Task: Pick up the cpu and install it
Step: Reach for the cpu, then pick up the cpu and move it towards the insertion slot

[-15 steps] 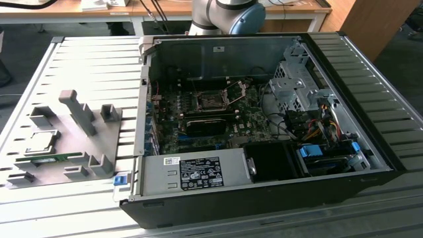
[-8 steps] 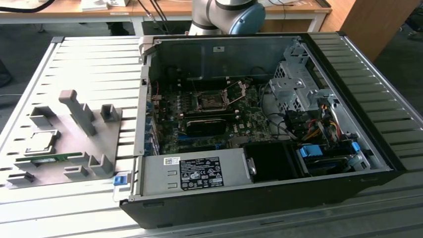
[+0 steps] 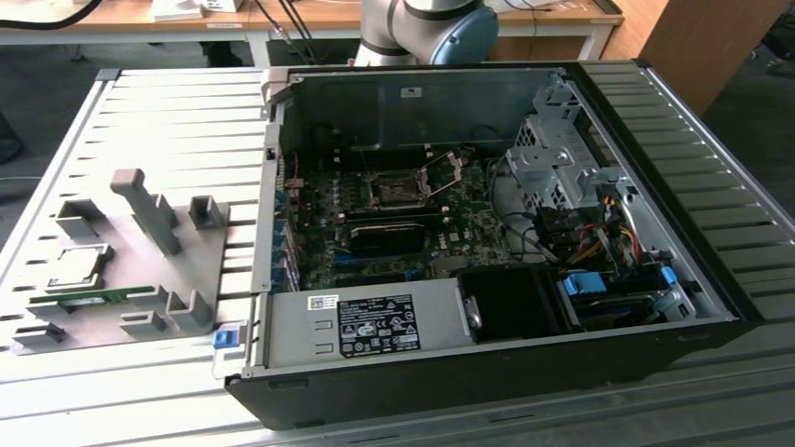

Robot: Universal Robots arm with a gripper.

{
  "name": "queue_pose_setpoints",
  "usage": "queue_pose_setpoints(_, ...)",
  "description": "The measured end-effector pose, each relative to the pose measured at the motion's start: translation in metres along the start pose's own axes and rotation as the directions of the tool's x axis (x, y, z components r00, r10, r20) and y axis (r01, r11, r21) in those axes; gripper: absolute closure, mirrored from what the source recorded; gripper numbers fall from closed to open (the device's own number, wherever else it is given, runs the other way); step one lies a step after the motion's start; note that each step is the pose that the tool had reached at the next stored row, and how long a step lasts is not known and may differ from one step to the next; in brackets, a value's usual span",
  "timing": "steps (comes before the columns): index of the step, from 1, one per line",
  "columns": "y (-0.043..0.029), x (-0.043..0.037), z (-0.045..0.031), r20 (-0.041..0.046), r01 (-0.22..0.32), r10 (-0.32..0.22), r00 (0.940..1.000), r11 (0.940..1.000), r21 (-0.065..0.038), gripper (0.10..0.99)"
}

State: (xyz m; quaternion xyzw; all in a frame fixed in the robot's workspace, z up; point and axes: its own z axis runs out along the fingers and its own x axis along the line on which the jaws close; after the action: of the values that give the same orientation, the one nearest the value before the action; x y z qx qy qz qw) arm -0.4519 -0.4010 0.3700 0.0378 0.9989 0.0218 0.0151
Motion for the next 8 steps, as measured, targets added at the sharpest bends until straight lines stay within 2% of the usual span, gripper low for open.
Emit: queue_pose_setpoints(8, -0.0002, 0.0004, 0.0026, -0.0013, 0.000, 0.000, 1.0000, 1.0000, 0.000, 0.980)
